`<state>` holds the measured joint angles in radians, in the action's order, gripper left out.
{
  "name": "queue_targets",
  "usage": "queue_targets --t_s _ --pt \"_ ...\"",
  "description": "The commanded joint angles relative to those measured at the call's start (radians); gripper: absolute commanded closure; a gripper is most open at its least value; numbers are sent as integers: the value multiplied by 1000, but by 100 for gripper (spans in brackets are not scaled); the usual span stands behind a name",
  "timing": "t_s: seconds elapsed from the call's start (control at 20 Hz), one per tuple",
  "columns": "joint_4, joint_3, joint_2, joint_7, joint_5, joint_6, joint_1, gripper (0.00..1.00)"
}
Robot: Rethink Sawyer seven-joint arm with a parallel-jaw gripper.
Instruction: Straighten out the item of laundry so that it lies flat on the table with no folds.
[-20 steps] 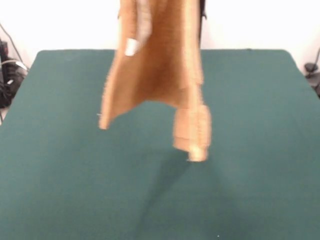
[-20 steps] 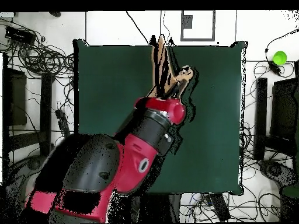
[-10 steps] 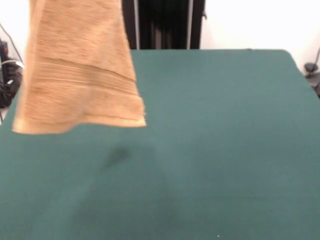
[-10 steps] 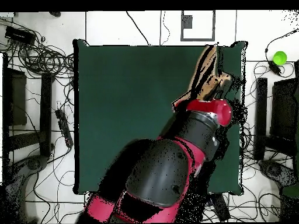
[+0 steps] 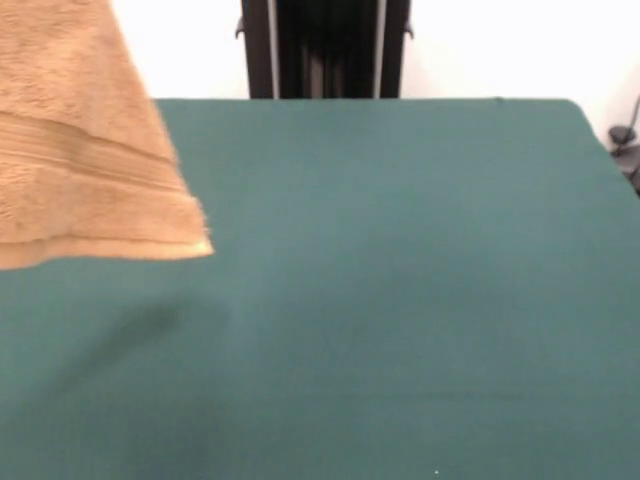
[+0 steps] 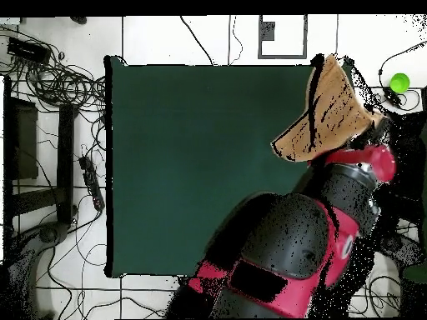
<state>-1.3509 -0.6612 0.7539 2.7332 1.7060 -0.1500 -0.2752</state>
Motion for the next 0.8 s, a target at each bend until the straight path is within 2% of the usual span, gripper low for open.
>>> queue_targets --t_s 0.05,0.3,0.5,0.6,0.8 --pt "-77 332 50 108 239 -112 107 100" --pt "-150 503 100 234 456 -216 209 100" --pt "-189 586 99 323 573 -305 254 100" --pt "-200 609 92 348 607 -348 264 100" --pt "-205 634 87 345 618 -396 277 100"
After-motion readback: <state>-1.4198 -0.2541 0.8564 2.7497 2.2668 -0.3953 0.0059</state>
